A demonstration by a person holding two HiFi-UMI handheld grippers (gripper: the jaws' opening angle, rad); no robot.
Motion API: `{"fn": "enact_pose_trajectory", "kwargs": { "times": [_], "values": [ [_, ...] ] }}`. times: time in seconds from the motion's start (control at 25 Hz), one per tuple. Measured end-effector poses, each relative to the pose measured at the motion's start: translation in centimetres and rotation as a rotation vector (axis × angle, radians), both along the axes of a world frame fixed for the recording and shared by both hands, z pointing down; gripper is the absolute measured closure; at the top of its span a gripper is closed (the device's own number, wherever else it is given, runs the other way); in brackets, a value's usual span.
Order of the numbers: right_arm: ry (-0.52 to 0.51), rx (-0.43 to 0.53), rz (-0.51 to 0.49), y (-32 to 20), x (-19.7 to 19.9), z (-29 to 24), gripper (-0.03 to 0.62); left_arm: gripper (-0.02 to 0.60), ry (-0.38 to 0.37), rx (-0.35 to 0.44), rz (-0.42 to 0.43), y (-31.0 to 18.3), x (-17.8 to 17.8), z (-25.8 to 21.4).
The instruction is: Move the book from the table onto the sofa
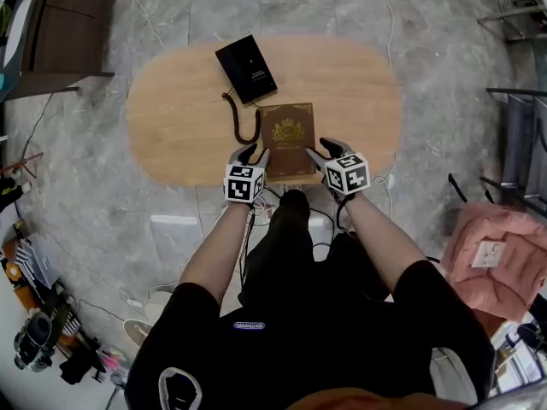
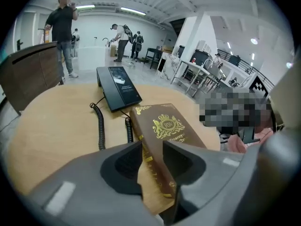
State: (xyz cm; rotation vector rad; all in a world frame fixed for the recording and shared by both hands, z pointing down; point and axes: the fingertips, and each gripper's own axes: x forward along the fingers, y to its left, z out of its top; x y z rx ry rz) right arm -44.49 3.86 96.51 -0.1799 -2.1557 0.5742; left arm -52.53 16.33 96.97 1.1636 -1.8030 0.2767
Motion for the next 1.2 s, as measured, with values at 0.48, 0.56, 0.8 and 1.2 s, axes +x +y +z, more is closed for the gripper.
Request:
{"fn": "enact_pose_trajectory", "kwargs": {
  "times": [0.48, 0.56, 0.8, 1.2],
  "values": [
    [0.076, -0.045, -0.017, 1.0, -1.7, 5.2, 0.336, 0.380, 0.234, 0.083, -0.077, -1.8, -0.3, 4.0],
    [0.079, -0.080, 0.010, 1.2, -1.4, 5.9, 0.330, 0.374, 0.278, 0.113, -0.098, -1.8, 0.0, 4.3],
    [0.052, -0.108, 0.009, 0.9, -1.7, 5.2, 0.339, 0.376, 0.332, 0.131, -0.082, -2.0, -0.2, 4.2],
    [-0.097, -0.023, -0.003, -1.2, -3.1, -0.4, 0.350, 0.380, 0.249, 0.215, -0.138, -3.5, -0.2, -1.5]
  ]
}}
